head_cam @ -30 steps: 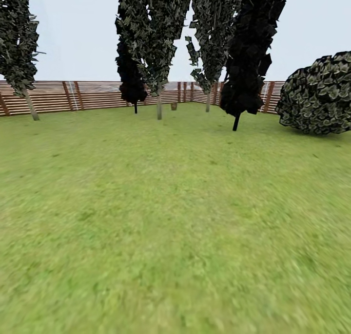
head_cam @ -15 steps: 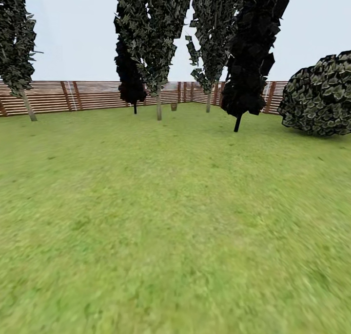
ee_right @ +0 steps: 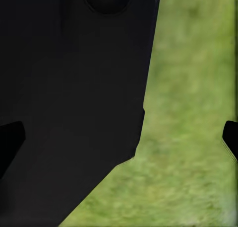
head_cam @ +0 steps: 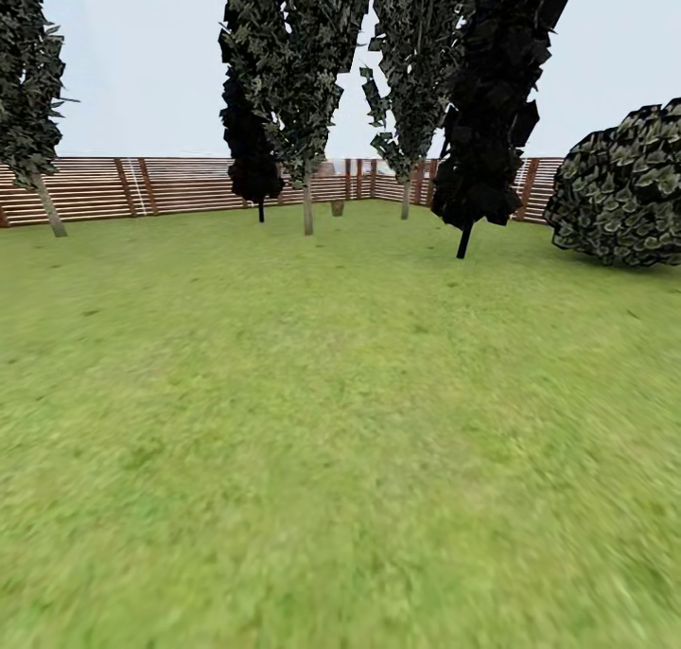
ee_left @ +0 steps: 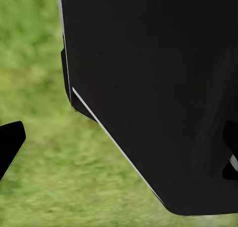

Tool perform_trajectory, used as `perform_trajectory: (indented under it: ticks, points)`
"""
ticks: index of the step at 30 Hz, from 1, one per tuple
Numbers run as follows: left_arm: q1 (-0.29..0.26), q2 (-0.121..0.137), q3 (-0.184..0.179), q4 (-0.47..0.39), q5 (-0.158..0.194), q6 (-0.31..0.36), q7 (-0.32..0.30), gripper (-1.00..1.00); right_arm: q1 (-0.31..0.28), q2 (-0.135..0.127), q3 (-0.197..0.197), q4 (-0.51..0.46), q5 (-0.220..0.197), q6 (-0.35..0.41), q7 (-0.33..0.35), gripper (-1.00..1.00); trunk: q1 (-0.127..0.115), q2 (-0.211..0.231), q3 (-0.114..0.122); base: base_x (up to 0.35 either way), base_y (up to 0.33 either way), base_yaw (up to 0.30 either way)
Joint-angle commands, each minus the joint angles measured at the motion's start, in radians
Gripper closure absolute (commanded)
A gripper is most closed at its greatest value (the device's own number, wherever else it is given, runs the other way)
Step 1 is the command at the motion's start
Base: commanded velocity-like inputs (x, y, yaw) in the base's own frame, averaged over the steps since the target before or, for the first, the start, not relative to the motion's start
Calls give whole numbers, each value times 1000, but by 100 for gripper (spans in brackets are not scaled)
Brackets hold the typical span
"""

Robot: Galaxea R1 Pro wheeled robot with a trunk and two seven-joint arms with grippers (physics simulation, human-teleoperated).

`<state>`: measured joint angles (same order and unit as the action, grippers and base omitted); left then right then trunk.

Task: Take the three Easter eggs out of the wicker basket on the lawn in the garden, then place them on the lawn next to a single tree (choose any tree) so that all three eggs are next to the same tree and none are left in the basket.

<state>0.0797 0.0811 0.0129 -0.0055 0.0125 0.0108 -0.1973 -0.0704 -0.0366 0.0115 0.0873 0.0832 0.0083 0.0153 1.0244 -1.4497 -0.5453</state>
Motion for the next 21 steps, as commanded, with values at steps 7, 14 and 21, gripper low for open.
perform_trajectory:
  ticks: [7, 14, 21]
  points:
    - [0, 0, 1, -1, 1, 0, -4, -100, -2, 0, 1, 2, 8, 1, 1, -100, 1, 0, -1, 337, 0, 0]
    - [0, 0, 1, -1, 2, 0, -4, -100, -1, 0, 1, 2, 7, 4, 1, -100, 1, 0, -1, 337, 0, 0]
    - [0, 1, 1, -1, 3, 1, -2, -100, -2, -2, 0, 2, 7, 3, 1, -100, 1, 0, -1, 337, 0, 0]
